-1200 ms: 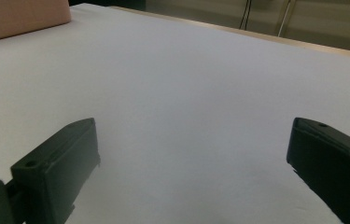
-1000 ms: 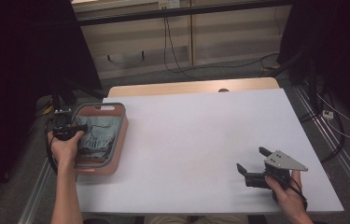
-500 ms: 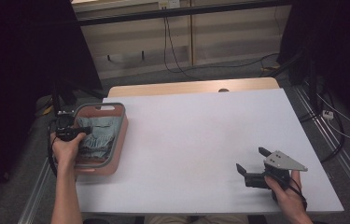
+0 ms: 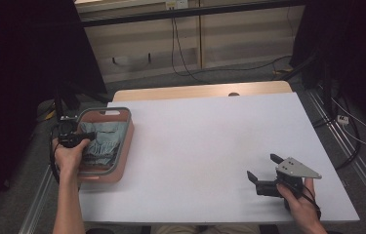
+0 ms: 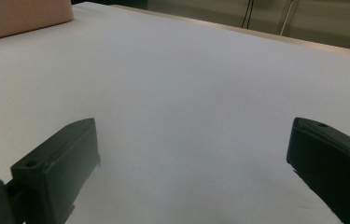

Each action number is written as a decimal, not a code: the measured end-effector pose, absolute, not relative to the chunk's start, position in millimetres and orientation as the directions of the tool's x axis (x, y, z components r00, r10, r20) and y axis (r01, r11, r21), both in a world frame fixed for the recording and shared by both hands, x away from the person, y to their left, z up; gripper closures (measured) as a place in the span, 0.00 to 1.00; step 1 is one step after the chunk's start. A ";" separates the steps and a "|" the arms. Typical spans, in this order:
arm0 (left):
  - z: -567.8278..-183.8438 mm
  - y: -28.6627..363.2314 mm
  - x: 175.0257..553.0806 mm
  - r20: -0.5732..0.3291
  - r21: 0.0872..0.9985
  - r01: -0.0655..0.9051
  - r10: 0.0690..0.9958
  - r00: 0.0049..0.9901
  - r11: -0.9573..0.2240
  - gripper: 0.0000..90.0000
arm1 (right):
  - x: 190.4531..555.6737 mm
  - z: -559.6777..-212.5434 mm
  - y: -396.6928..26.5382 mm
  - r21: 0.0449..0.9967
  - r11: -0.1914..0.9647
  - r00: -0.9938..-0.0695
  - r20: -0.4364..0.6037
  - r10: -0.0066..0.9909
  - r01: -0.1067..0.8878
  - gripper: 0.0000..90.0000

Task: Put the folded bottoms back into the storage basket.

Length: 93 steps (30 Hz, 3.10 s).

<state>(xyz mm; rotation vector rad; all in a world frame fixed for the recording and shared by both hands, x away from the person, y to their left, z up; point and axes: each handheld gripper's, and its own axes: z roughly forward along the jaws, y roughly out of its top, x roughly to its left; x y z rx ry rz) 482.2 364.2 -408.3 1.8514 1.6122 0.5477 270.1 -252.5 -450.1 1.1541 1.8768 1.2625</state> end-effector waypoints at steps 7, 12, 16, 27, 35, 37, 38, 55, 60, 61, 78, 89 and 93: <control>-402.2 365.8 478.3 -0.103 0.721 0.691 0.980 0.173 -0.046 0.75 | 269.4 -449.7 -252.7 0.928 0.169 -0.448 -0.003 0.894 0.331 0.03; -395.8 366.9 474.6 -0.110 0.748 0.663 0.977 0.186 -0.042 0.67 | 268.4 -449.3 -254.0 0.930 0.164 -0.447 0.001 0.895 0.329 0.03; -392.6 366.9 471.4 -0.099 0.756 0.651 0.972 0.214 -0.066 0.63 | 267.7 -449.4 -254.1 0.930 0.164 -0.447 0.001 0.894 0.329 0.03; -376.8 363.1 464.0 -0.068 0.812 0.578 0.969 0.236 -0.084 0.35 | 269.4 -450.0 -254.5 0.930 0.160 -0.450 0.006 0.893 0.332 0.03; -369.4 355.3 461.8 -0.049 0.808 0.570 0.949 0.313 -0.146 0.11 | 270.5 -450.1 -254.3 0.929 0.161 -0.448 0.005 0.894 0.333 0.03; -366.1 354.5 460.7 -0.060 0.809 0.572 0.949 0.310 -0.135 0.08 | 271.2 -450.0 -253.9 0.930 0.162 -0.450 0.004 0.893 0.330 0.03; -364.9 354.6 460.0 -0.060 0.820 0.558 0.950 0.306 -0.128 0.07 | 271.5 -449.9 -253.5 0.930 0.163 -0.450 0.004 0.893 0.331 0.03; -361.0 361.1 433.2 -0.066 0.827 0.533 0.912 0.404 -0.177 0.06 | 271.1 -450.0 -253.4 0.928 0.168 -0.439 -0.006 0.899 0.332 0.03; -357.8 362.5 422.2 -0.080 0.845 0.517 0.924 0.375 -0.137 0.06 | 271.2 -450.1 -253.3 0.928 0.169 -0.438 -0.006 0.899 0.332 0.03; -357.3 362.7 420.0 -0.078 0.849 0.511 0.924 0.373 -0.135 0.05 | 271.3 -450.1 -253.4 0.928 0.167 -0.438 -0.005 0.899 0.333 0.03; -339.9 351.3 383.3 -0.069 0.887 0.445 0.917 0.393 -0.123 0.05 | 271.0 -449.8 -252.9 0.929 0.170 -0.441 -0.007 0.898 0.330 0.02; -341.1 337.1 360.4 -0.058 0.892 0.423 0.888 0.456 -0.159 0.05 | 270.5 -449.6 -253.0 0.929 0.169 -0.442 -0.007 0.897 0.329 0.02; -341.4 331.4 355.1 -0.040 0.892 0.414 0.880 0.474 -0.183 0.05 | 271.0 -449.7 -252.4 0.929 0.170 -0.444 -0.007 0.896 0.328 0.03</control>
